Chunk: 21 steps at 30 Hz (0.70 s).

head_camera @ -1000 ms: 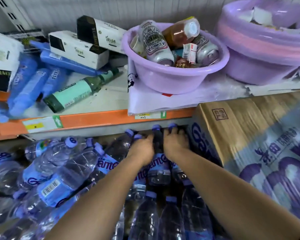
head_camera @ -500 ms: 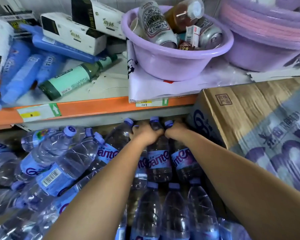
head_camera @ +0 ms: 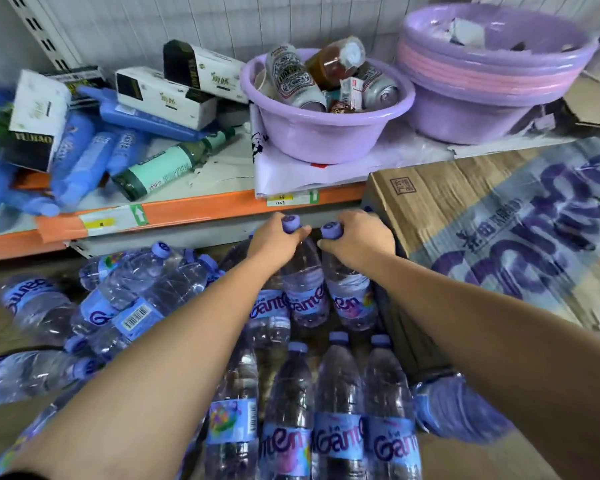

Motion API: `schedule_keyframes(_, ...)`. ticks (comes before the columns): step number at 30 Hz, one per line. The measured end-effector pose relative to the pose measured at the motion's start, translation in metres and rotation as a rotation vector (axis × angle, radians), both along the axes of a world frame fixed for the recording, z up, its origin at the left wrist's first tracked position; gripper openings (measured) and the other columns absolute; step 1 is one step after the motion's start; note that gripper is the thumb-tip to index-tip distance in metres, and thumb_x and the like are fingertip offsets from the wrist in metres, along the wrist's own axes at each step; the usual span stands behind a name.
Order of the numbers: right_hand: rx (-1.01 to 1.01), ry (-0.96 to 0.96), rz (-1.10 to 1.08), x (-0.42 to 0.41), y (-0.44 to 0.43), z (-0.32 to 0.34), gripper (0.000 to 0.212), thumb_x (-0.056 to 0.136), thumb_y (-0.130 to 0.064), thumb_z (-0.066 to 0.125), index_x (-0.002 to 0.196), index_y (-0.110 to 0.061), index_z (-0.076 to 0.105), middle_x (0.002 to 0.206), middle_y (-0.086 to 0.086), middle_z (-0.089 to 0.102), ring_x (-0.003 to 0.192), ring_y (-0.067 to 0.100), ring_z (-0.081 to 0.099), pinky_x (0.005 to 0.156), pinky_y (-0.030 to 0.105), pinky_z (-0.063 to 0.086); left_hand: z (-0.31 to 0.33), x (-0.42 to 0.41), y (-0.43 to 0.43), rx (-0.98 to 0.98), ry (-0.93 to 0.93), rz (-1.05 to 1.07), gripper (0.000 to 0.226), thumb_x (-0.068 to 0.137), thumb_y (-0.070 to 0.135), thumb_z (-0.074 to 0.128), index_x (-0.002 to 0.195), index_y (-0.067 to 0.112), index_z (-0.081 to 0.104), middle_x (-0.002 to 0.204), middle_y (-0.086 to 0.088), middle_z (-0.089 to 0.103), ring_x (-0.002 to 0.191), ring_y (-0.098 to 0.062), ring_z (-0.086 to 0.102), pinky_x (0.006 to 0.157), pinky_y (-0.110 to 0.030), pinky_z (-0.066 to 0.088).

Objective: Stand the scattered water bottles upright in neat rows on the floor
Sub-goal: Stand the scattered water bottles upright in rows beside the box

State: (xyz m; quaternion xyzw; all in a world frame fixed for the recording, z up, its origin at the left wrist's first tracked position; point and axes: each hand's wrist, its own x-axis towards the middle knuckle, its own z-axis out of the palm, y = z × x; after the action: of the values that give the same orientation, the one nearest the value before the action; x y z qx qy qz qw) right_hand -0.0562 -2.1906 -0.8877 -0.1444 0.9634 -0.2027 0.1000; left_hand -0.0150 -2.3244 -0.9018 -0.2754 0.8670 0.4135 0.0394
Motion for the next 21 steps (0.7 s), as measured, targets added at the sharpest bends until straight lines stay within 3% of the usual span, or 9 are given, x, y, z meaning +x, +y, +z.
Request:
schedule_keyframes(2, -0.059, 0.028, -0.006, -0.001, 0.003, 0.005, 0.028, 0.077, -0.032, 0.067, 0.092, -0.008, 0.063, 0.105, 0.011, 0.063, 0.097, 0.033, 0.06, 0.069, 0.029, 0.041, 0.006, 0.0, 0.006, -0.136, 0.058, -0.075, 0.037, 0.088, 0.043, 0.059, 0.105, 0.011, 0.047, 0.113, -0.014, 0.061, 0.1, -0.032, 0.057, 0.071, -0.034, 0.036)
schedule_keyframes(7, -0.166, 0.002, -0.028, -0.007, 0.006, 0.013, 0.031, 0.079, -0.013, 0.063, 0.109, -0.007, 0.063, 0.11, 0.014, 0.064, 0.099, 0.033, 0.06, 0.076, 0.032, 0.048, 0.011, -0.001, 0.011, -0.409, 0.128, -0.164, 0.038, 0.087, 0.042, 0.059, 0.112, 0.017, 0.047, 0.108, -0.012, 0.064, 0.096, -0.035, 0.06, 0.071, -0.036, 0.043)
schedule_keyframes(13, -0.165, -0.01, -0.043, -0.033, -0.006, 0.017, 0.038, 0.081, -0.008, 0.06, 0.119, -0.007, 0.059, 0.128, 0.017, 0.047, 0.113, 0.033, 0.051, 0.086, 0.031, 0.045, 0.015, -0.022, -0.008, -0.319, 0.107, -0.129, 0.045, 0.08, 0.036, 0.071, 0.114, 0.013, 0.05, 0.111, -0.014, 0.063, 0.091, -0.031, 0.056, 0.069, -0.032, 0.039)
schedule_keyframes(17, -0.12, -0.018, -0.024, -0.041, -0.015, 0.017, 0.042, 0.082, -0.016, 0.064, 0.123, -0.011, 0.055, 0.129, 0.015, 0.045, 0.111, 0.031, 0.051, 0.076, 0.026, 0.039, 0.013, -0.027, -0.007, -0.388, 0.123, -0.145, 0.046, 0.081, 0.036, 0.07, 0.112, 0.009, 0.051, 0.109, -0.014, 0.065, 0.093, -0.033, 0.059, 0.066, -0.031, 0.038)
schedule_keyframes(21, -0.074, 0.059, -0.018, -0.044, -0.013, 0.012, 0.038, 0.085, -0.011, 0.058, 0.122, -0.01, 0.057, 0.127, 0.014, 0.045, 0.106, 0.034, 0.055, 0.084, 0.036, 0.051, 0.007, -0.029, -0.002, -0.449, 0.163, -0.126, 0.049, 0.081, 0.041, 0.068, 0.115, 0.01, 0.052, 0.11, -0.012, 0.067, 0.097, -0.035, 0.062, 0.067, -0.032, 0.041)
